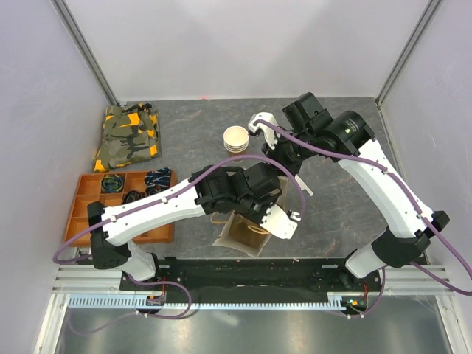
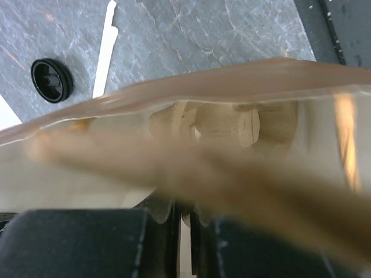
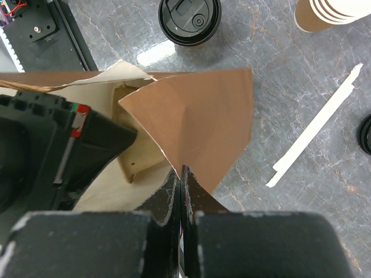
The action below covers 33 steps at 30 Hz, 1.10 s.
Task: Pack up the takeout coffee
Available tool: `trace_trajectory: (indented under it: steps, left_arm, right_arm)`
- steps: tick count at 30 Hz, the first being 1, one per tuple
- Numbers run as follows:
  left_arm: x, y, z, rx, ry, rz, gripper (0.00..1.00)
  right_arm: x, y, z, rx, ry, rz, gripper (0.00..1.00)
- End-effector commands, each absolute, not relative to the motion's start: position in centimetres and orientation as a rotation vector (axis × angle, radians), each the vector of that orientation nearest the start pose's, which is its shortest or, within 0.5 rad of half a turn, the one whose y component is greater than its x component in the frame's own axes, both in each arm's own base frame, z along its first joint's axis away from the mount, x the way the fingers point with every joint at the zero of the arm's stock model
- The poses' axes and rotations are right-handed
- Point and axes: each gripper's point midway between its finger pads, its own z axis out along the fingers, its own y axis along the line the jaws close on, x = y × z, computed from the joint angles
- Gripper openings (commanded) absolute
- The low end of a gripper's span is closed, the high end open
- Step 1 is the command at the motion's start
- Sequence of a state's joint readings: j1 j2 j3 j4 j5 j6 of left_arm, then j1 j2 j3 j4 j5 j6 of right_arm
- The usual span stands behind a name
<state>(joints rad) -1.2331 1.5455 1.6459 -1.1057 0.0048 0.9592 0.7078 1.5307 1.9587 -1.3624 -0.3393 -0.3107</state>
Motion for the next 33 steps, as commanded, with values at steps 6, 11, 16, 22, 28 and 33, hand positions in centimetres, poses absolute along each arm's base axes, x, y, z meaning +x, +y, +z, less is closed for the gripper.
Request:
trace_trajectory:
  steps: [6,11,16,22,28,33]
  left_arm:
    - [17.1,-34.1,23.7,2.241,1.163,-0.098,0.12]
    - [17.4,-34.4,24.4,2.208,1.126,-0.094,0.27]
    - [17.5,-34.8,26.0,2.157,1.077,-0.097,0.45]
    - [17.8,-35.1,28.4,2.099,1.033,-0.081,0.54]
    - [17.1,-35.1,31.5,2.045,0.964,-0.068,0.61]
    - [16.3,-34.3,33.2,2.014,0.923,-0.031,0.65]
  right_arm:
    - [18.9,23.6,30.3,-1.418,2.214,0.653,0.00]
    - [18.8,23.7,30.0,-1.430,2.218,0.665,0.00]
    - [18.8,23.8,29.9,-1.438,2.219,0.669,0.00]
    - [18.6,23.5,29.6,-1.441,2.225,0.666,0.00]
    - [18.6,23.4,29.6,-1.437,2.229,0.654,0.00]
    - [18.6,22.9,29.2,-1.440,2.239,0.628,0.00]
